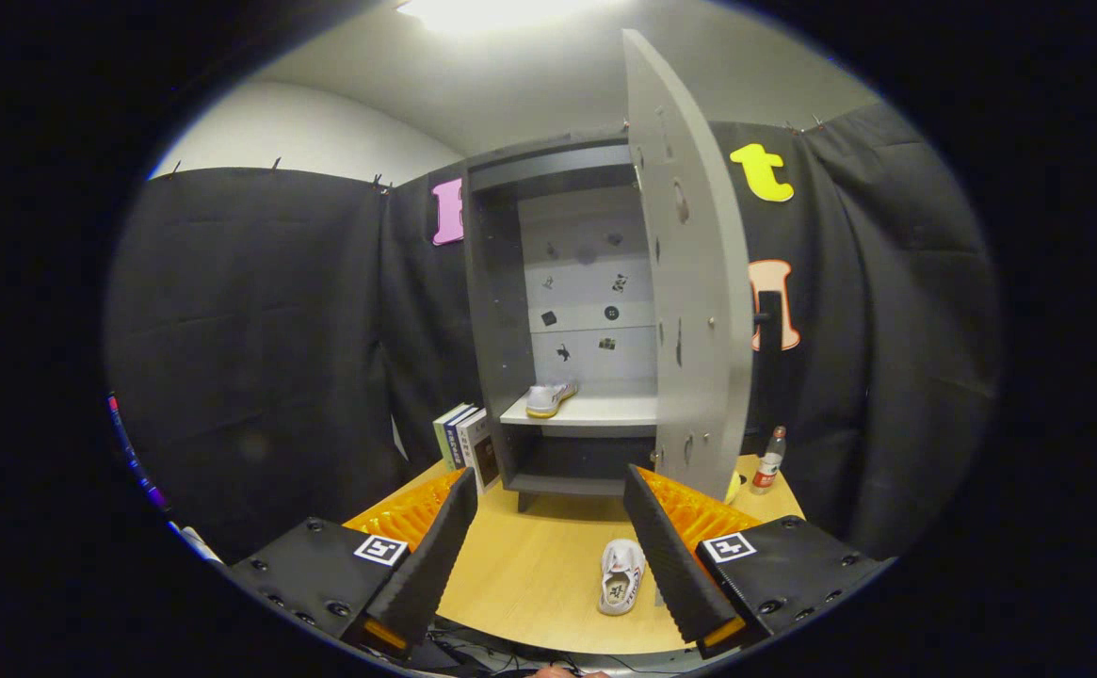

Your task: Open the shoe cabinet door, grab the shoes and put them into the shoe cabinet, then close the shoe cabinet door.

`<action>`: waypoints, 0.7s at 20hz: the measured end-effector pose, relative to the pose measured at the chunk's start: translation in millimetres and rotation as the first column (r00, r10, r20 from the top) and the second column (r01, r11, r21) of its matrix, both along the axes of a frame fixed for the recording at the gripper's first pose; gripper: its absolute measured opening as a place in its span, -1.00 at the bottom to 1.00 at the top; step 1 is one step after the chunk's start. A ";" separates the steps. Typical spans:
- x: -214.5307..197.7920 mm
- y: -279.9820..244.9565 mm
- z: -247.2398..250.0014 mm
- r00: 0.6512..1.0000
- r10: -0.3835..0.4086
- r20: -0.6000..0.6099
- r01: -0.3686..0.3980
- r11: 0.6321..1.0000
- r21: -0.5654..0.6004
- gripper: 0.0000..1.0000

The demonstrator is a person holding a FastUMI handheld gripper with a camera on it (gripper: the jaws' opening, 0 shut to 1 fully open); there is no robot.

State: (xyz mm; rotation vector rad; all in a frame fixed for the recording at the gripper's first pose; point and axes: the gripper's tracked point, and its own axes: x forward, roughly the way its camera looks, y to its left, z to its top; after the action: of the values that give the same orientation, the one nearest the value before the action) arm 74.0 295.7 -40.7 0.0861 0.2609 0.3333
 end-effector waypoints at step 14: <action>91.7 47.6 -198.2 0.924 -0.075 -0.375 0.057 0.997 -0.058 0.97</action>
State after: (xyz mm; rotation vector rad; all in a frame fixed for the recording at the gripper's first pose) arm 165.7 343.3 -238.9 0.1137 0.6462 0.2414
